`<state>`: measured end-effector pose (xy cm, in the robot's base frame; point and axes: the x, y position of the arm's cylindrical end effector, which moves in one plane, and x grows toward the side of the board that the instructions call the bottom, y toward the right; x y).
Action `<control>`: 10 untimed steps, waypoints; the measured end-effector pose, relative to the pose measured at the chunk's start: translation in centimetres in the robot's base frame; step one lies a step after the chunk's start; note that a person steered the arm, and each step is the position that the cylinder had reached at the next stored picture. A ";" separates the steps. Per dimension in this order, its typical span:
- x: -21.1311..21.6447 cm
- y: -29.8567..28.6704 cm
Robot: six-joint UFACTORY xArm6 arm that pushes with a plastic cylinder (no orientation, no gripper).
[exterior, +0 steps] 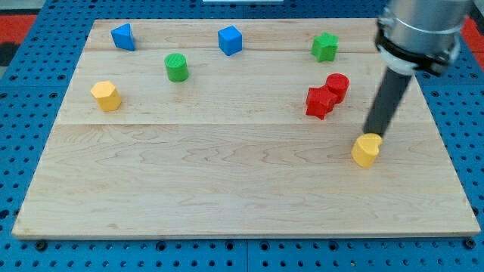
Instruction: Place the red star left to the yellow heart
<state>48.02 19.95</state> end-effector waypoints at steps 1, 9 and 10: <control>4.3 -1.9; -12.9 -14.8; -12.7 -19.8</control>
<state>35.32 0.19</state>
